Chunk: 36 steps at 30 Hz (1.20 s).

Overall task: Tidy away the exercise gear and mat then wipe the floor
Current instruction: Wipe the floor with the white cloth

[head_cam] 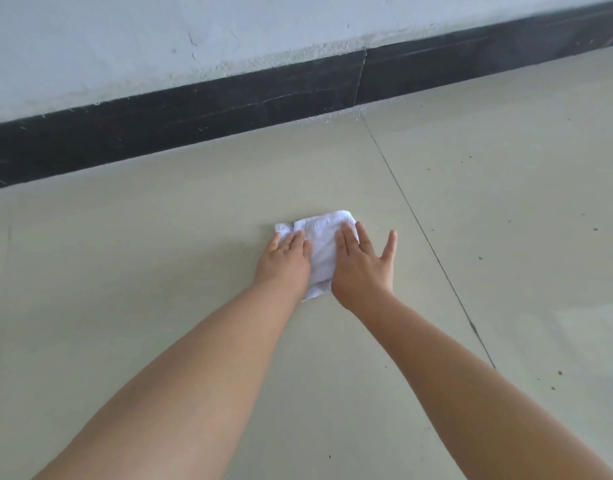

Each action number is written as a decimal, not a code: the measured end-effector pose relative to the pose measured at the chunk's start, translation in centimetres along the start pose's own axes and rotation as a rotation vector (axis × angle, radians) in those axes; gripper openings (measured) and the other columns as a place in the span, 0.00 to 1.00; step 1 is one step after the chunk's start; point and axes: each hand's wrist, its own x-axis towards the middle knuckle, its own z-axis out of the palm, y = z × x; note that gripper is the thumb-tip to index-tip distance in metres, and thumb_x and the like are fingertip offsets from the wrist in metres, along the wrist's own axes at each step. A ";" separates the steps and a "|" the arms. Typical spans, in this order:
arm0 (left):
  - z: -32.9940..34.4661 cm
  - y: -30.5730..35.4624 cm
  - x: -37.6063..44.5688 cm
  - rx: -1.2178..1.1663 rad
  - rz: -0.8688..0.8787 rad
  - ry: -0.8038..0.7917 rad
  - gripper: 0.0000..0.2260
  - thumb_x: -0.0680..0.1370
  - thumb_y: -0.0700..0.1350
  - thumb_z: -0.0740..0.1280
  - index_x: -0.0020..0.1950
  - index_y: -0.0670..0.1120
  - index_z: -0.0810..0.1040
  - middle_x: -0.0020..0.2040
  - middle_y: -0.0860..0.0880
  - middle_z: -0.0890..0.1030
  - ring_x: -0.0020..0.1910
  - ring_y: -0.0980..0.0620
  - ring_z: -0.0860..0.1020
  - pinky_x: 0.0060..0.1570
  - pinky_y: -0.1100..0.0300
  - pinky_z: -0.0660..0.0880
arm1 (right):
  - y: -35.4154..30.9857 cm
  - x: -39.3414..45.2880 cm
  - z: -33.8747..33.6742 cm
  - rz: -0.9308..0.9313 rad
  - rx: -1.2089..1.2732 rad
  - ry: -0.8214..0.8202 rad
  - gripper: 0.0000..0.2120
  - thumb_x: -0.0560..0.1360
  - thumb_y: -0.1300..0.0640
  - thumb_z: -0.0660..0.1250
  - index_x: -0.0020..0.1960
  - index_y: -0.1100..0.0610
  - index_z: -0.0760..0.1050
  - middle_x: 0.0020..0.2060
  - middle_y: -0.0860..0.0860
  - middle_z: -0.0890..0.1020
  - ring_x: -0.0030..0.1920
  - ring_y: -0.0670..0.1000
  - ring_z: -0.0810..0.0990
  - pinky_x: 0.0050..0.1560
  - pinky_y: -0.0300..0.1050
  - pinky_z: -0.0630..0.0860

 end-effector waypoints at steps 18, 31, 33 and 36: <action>-0.7 -4.4 3.0 -0.113 -0.149 0.148 0.24 0.82 0.49 0.52 0.77 0.44 0.54 0.77 0.46 0.54 0.77 0.51 0.55 0.75 0.59 0.46 | -3.2 6.4 -4.7 -0.087 -0.160 -0.136 0.27 0.82 0.56 0.45 0.76 0.54 0.36 0.76 0.45 0.36 0.77 0.49 0.37 0.73 0.61 0.38; 7.4 -20.6 -6.4 0.019 -0.507 -0.032 0.26 0.82 0.50 0.52 0.77 0.41 0.51 0.77 0.44 0.57 0.77 0.48 0.56 0.74 0.54 0.52 | -23.1 6.1 -5.0 -0.533 -0.234 -0.039 0.30 0.80 0.56 0.49 0.76 0.54 0.37 0.76 0.47 0.37 0.76 0.48 0.36 0.73 0.60 0.34; 7.7 -20.8 -5.9 0.014 -0.502 0.014 0.26 0.82 0.50 0.52 0.77 0.40 0.50 0.77 0.42 0.56 0.77 0.47 0.56 0.74 0.54 0.52 | -23.2 6.3 -5.1 -0.519 -0.260 -0.033 0.30 0.80 0.55 0.49 0.76 0.54 0.36 0.76 0.46 0.37 0.76 0.48 0.36 0.73 0.60 0.33; 7.9 -20.7 -5.6 0.010 -0.495 0.003 0.26 0.83 0.50 0.51 0.77 0.40 0.49 0.77 0.42 0.54 0.77 0.46 0.54 0.74 0.54 0.52 | -23.4 5.9 -5.3 -0.503 -0.305 -0.018 0.31 0.80 0.54 0.49 0.76 0.54 0.36 0.76 0.47 0.37 0.76 0.48 0.36 0.73 0.60 0.33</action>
